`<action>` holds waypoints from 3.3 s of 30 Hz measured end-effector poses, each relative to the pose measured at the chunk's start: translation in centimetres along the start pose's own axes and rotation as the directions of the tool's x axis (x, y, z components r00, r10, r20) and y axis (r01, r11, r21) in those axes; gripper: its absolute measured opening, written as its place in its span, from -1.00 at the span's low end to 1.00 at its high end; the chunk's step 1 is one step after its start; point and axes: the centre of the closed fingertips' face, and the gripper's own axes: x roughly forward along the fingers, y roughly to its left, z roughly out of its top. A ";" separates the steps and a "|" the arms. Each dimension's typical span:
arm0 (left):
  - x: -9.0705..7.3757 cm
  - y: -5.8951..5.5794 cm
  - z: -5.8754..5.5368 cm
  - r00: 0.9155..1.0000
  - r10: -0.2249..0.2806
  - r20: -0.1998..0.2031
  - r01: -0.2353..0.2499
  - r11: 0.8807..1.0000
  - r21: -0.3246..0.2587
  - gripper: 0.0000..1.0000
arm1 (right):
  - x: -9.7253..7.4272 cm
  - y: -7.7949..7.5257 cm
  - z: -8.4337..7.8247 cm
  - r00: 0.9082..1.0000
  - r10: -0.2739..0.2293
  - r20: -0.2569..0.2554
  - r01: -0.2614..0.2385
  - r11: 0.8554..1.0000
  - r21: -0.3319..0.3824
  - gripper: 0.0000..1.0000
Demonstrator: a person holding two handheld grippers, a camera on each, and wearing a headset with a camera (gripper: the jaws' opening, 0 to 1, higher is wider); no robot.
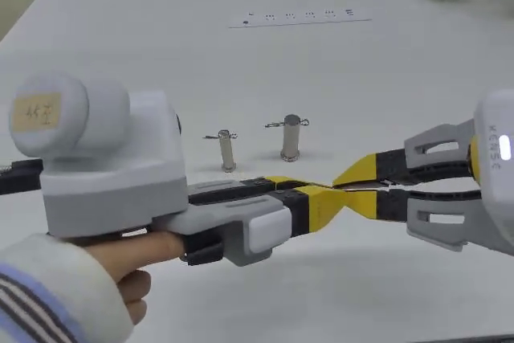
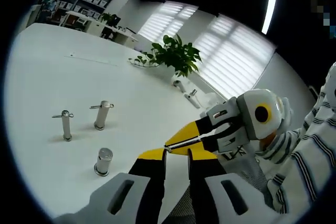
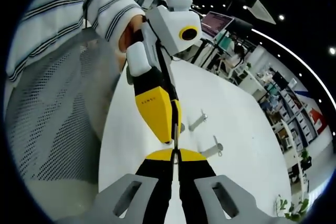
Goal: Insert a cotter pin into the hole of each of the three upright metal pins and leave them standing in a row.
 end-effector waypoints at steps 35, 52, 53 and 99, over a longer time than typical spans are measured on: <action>0.0 0.2 -1.3 0.997 0.016 -0.077 -0.019 0.999 -0.033 -0.92 | -0.3 1.4 0.7 1.000 0.018 -0.024 -0.020 0.994 -0.108 -0.94; -0.3 0.1 -1.5 0.992 0.023 -0.122 -0.021 1.000 0.018 -1.00 | -0.3 1.8 1.1 1.000 0.023 -0.013 -0.023 0.997 -0.073 -0.92; -0.4 0.2 -1.4 0.992 0.022 -0.123 -0.022 1.000 0.007 -1.00 | -0.3 1.8 1.1 1.000 0.022 -0.015 -0.023 0.997 -0.073 -0.92; -2.7 -1.7 -3.4 0.941 -0.149 -0.302 0.287 0.825 0.486 -0.99 | -0.6 5.5 2.4 0.920 0.327 0.216 -0.383 0.866 0.321 -0.90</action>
